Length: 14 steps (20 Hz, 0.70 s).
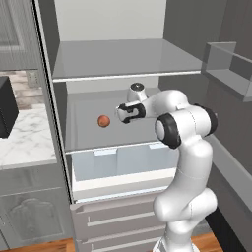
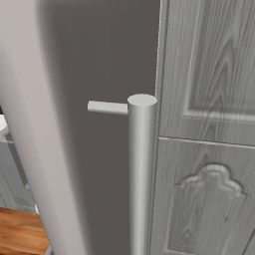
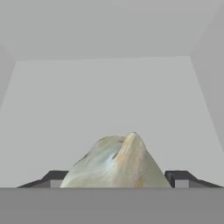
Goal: Grab the onion and garlic from the fridge, place them in the blender, close the lid, and turn on the blender to create a marinade.
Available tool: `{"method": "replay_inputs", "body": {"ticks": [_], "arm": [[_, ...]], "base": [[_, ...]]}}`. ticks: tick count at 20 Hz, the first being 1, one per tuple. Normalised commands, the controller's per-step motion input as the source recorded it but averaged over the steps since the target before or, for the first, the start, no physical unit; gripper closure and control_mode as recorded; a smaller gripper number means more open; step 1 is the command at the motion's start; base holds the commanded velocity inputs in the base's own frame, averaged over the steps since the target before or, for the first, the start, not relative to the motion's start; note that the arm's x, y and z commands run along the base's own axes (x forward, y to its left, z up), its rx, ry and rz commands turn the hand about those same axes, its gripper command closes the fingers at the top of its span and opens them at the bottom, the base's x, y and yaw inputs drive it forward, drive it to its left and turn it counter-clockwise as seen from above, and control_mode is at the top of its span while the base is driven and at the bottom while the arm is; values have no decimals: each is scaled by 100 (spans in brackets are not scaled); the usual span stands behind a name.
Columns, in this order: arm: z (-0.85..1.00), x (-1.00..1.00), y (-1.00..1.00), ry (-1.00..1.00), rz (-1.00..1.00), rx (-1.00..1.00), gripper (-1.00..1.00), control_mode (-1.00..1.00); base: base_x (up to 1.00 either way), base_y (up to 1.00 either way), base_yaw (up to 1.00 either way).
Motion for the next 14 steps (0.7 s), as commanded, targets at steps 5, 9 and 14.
{"method": "replay_inputs", "body": {"ticks": [5,9,14], "arm": [[17,-94,13,-23,1,-1,100,-100],[56,-100,18,-26,0,-1,100,-100],[87,-100,7,-5,0,0,100,-100]], "base": [[0,0,0],[0,0,0],[0,0,0]]}}
